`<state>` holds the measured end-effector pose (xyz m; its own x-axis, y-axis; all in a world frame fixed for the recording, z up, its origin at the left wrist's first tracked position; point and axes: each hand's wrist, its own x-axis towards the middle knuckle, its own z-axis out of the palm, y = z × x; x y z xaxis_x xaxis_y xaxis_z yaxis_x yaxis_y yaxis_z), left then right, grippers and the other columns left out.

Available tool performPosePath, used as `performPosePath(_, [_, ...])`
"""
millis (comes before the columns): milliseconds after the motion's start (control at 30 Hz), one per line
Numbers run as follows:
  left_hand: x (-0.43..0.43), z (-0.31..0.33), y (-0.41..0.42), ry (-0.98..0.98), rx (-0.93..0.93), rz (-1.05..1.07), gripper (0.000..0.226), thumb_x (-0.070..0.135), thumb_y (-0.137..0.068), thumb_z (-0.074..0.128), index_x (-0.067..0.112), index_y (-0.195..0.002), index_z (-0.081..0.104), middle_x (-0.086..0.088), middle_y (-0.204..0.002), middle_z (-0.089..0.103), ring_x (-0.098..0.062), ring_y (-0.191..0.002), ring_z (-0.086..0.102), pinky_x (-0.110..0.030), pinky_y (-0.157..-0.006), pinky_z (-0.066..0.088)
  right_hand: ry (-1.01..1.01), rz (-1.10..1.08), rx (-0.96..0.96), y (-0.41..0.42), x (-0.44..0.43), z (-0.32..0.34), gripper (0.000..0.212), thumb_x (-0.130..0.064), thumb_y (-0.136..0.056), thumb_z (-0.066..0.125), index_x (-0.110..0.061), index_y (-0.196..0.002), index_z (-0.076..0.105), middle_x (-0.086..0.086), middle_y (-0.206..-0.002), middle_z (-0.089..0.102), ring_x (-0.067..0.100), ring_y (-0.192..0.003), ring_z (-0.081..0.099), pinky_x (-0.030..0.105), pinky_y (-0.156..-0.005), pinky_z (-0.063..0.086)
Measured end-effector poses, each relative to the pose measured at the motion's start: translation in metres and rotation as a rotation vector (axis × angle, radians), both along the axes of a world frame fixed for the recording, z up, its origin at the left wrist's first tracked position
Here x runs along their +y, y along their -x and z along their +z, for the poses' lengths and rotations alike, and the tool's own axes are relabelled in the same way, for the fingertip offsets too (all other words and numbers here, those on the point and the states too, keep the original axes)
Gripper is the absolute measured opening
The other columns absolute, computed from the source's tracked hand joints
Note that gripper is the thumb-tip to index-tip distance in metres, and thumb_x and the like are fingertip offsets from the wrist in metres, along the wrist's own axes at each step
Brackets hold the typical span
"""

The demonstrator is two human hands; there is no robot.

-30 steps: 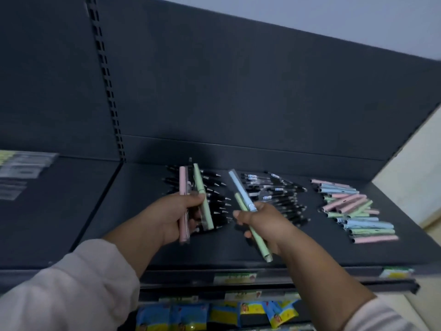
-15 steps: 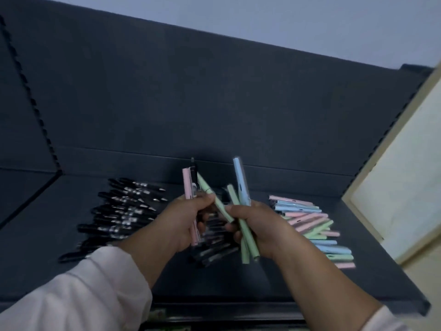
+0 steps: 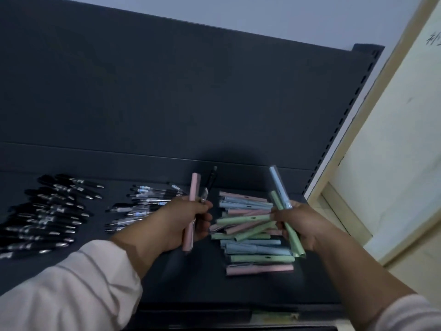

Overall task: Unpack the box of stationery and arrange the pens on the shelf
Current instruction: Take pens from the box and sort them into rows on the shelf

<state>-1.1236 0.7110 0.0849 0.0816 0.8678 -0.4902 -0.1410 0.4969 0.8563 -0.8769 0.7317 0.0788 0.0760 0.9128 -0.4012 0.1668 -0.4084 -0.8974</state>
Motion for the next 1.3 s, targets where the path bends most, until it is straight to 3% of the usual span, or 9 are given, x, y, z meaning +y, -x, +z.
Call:
performPosePath(67, [0.001,-0.003,-0.009,-0.002,0.012,-0.019,0.014,0.011,-0.097,0.048,0.011,-0.099,0.061,-0.007,-0.068,0.058,-0.017,-0.054,0.053,-0.027,-0.052,0.049,-0.021,-0.035,0.022,-0.009,0.002,-0.008,0.016,0.005,-0.081,0.067,-0.004,-0.091,0.058,0.015,-0.078,0.059,0.029,-0.071,0.059,0.053,-0.078,0.057])
performPosePath(100, [0.001,-0.004,-0.013,-0.007,0.031,-0.021,0.013,0.012,-0.096,0.049,0.011,-0.1,0.062,-0.007,-0.067,0.057,-0.017,-0.052,0.051,-0.025,-0.049,0.047,-0.044,-0.051,0.019,-0.012,0.002,-0.011,0.015,0.001,-0.082,0.068,-0.004,-0.092,0.058,0.016,-0.081,0.06,0.031,-0.076,0.06,0.054,-0.081,0.056])
performPosePath(233, [0.0,-0.002,-0.027,-0.035,0.094,-0.016,0.006,0.014,-0.092,0.058,0.009,-0.093,0.061,-0.004,-0.06,0.051,-0.011,-0.045,0.04,-0.016,-0.037,0.032,-0.121,-0.063,-0.018,-0.009,-0.003,-0.011,0.014,-0.019,-0.091,0.064,-0.009,-0.097,0.056,0.006,-0.078,0.057,0.018,-0.065,0.054,0.031,-0.059,0.049])
performPosePath(333, [-0.002,0.003,-0.039,-0.063,0.095,-0.039,0.011,0.014,-0.085,0.067,0.01,-0.082,0.058,-0.002,-0.06,0.05,-0.009,-0.043,0.037,-0.016,-0.035,0.029,-0.039,-0.121,0.301,0.001,-0.002,-0.006,0.015,-0.021,-0.095,0.058,-0.009,-0.103,0.054,0.006,-0.079,0.059,0.017,-0.064,0.053,0.032,-0.06,0.046])
performPosePath(467, [-0.009,0.009,-0.055,-0.104,0.119,-0.174,0.025,0.024,-0.076,0.076,0.01,-0.094,0.063,-0.002,-0.072,0.059,-0.007,-0.049,0.041,-0.017,-0.04,0.03,0.005,-0.223,0.657,0.024,0.002,0.005,0.008,-0.011,-0.095,0.055,-0.005,-0.1,0.056,0.008,-0.078,0.058,0.019,-0.07,0.056,0.033,-0.069,0.05])
performPosePath(733, [-0.007,0.005,-0.061,-0.187,0.284,-0.285,0.027,0.013,-0.071,0.079,0.013,-0.092,0.063,0.002,-0.063,0.055,-0.008,-0.05,0.046,-0.016,-0.042,0.033,0.017,-0.266,0.861,0.04,0.001,0.006,0.009,-0.009,-0.09,0.061,-0.008,-0.099,0.057,0.007,-0.074,0.058,0.018,-0.068,0.057,0.033,-0.059,0.056])
performPosePath(900, [-0.004,-0.007,-0.065,-0.191,0.385,-0.266,0.02,0.009,-0.076,0.074,0.01,-0.089,0.059,-0.001,-0.063,0.052,-0.009,-0.045,0.045,-0.017,-0.04,0.032,0.054,-0.285,0.803,0.033,0.0,0.007,0.01,-0.014,-0.091,0.062,-0.005,-0.094,0.057,0.009,-0.07,0.058,0.021,-0.063,0.06,0.039,-0.055,0.055])
performPosePath(1100, [0.007,-0.015,-0.063,-0.208,0.442,-0.217,0.016,0.005,-0.078,0.072,0.007,-0.088,0.06,-0.003,-0.064,0.052,-0.011,-0.047,0.044,-0.015,-0.039,0.035,0.043,-0.395,0.519,0.002,0.009,-0.004,0.018,-0.021,-0.093,0.06,-0.008,-0.084,0.052,0.007,-0.075,0.049,0.021,-0.067,0.054,0.041,-0.071,0.053])
performPosePath(1300, [0.015,-0.025,-0.064,-0.241,0.503,-0.206,0.018,0.0,-0.074,0.075,0.002,-0.089,0.063,-0.006,-0.07,0.056,-0.014,-0.058,0.051,-0.017,-0.049,0.043,-0.018,-0.385,0.235,-0.025,0.01,-0.015,0.011,-0.004,-0.09,0.052,-0.008,-0.08,0.051,0.008,-0.067,0.045,0.018,-0.058,0.042,0.031,-0.055,0.037])
